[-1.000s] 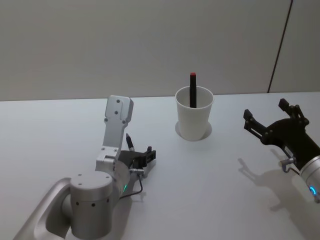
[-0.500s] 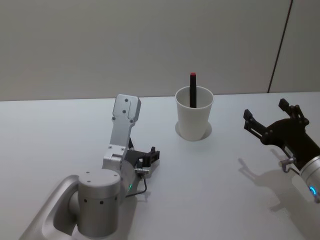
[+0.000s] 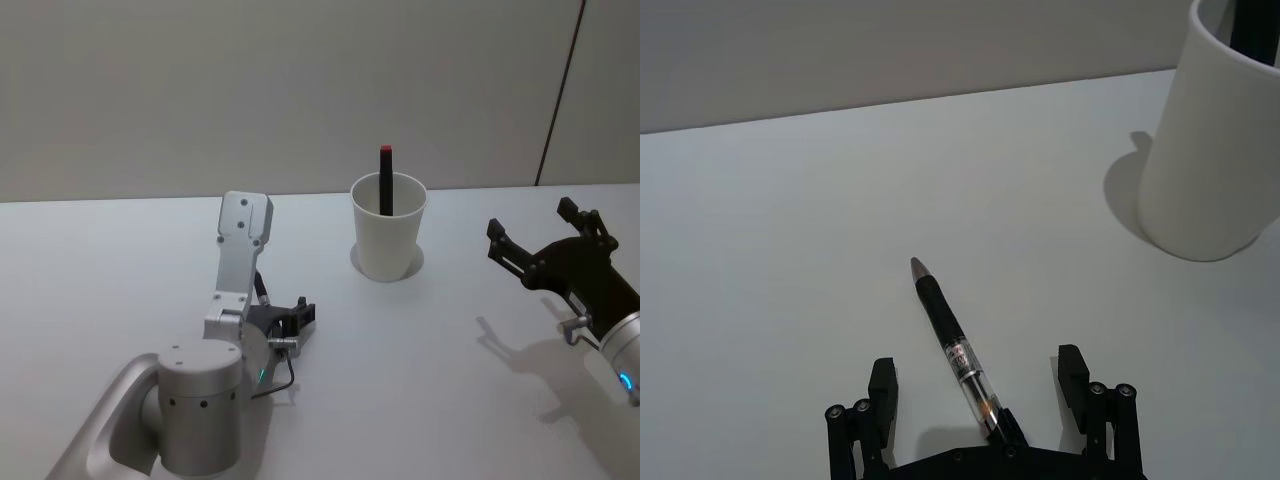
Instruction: Place the pen into the pen holder.
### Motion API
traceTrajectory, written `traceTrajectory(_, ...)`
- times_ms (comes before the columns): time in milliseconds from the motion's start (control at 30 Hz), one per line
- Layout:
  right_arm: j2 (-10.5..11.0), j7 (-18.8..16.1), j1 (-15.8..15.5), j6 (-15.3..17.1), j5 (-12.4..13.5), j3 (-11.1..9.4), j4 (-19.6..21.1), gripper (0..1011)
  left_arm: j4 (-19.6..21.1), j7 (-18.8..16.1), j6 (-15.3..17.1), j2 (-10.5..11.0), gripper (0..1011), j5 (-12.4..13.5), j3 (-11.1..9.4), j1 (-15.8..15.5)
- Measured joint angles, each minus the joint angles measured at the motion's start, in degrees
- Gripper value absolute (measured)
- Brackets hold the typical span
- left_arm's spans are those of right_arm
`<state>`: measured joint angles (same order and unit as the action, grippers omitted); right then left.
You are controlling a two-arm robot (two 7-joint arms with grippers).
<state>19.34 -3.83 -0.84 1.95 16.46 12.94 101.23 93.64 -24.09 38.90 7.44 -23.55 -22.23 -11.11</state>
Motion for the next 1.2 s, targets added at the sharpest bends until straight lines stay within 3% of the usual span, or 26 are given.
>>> traceTrajectory(600, 0.0, 0.0, 0.0, 0.0, 0.0, 0.0, 0.0, 1001, 0.2, -1.4, 0.3, -1.1, 997, -2.3, 1.1, 0.6)
traceTrajectory(867, 0.0, 0.0, 0.0, 0.0, 0.0, 0.0, 0.0, 1001, 0.3, -1.4, 0.5, -1.3, 825, -2.7, 1.2, 0.7)
traceTrajectory(1200, 0.0, 0.0, 0.0, 0.0, 0.0, 0.0, 0.0, 1001, 0.3, -1.5, 0.6, -1.4, 743, -2.9, 1.3, 0.8)
